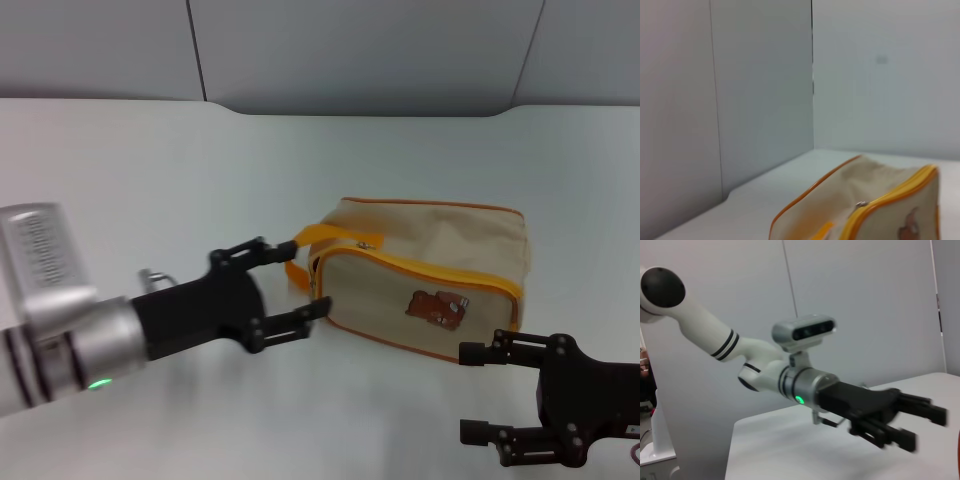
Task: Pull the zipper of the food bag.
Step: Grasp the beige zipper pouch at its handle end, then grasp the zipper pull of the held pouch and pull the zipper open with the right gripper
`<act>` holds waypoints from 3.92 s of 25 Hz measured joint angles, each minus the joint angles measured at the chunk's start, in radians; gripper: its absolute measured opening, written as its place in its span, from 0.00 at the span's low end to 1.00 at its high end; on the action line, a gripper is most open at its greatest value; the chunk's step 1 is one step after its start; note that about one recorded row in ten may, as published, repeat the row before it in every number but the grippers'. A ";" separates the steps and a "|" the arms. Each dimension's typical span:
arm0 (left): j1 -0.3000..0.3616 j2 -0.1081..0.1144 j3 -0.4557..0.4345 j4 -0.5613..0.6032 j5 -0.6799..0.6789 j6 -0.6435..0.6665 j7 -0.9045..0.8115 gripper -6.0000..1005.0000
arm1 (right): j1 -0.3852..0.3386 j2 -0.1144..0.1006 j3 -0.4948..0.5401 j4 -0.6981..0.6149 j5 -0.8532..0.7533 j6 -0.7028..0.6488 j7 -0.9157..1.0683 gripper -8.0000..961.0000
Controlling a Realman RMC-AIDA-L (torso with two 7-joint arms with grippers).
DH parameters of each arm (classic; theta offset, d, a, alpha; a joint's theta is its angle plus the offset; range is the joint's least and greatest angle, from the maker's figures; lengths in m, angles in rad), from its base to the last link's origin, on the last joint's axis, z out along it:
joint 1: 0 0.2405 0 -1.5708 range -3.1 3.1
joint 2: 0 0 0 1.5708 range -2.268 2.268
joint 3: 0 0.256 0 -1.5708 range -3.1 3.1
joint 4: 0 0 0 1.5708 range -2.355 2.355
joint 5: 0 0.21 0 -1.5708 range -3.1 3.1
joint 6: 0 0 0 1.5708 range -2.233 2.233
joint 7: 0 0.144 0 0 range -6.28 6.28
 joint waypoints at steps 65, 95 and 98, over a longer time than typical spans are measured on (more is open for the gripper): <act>-0.123 0.001 -0.218 -0.081 0.001 0.112 0.395 0.11 | 0.021 0.050 -0.069 0.539 0.790 0.392 -1.130 0.82; -0.147 -0.002 -0.219 -0.102 -0.002 0.103 0.395 0.09 | -0.003 0.051 -0.020 0.612 0.673 0.344 -1.329 0.82; -0.147 -0.002 -0.219 -0.103 -0.003 0.102 0.395 0.09 | -0.002 0.052 -0.008 0.616 0.675 0.329 -1.330 0.82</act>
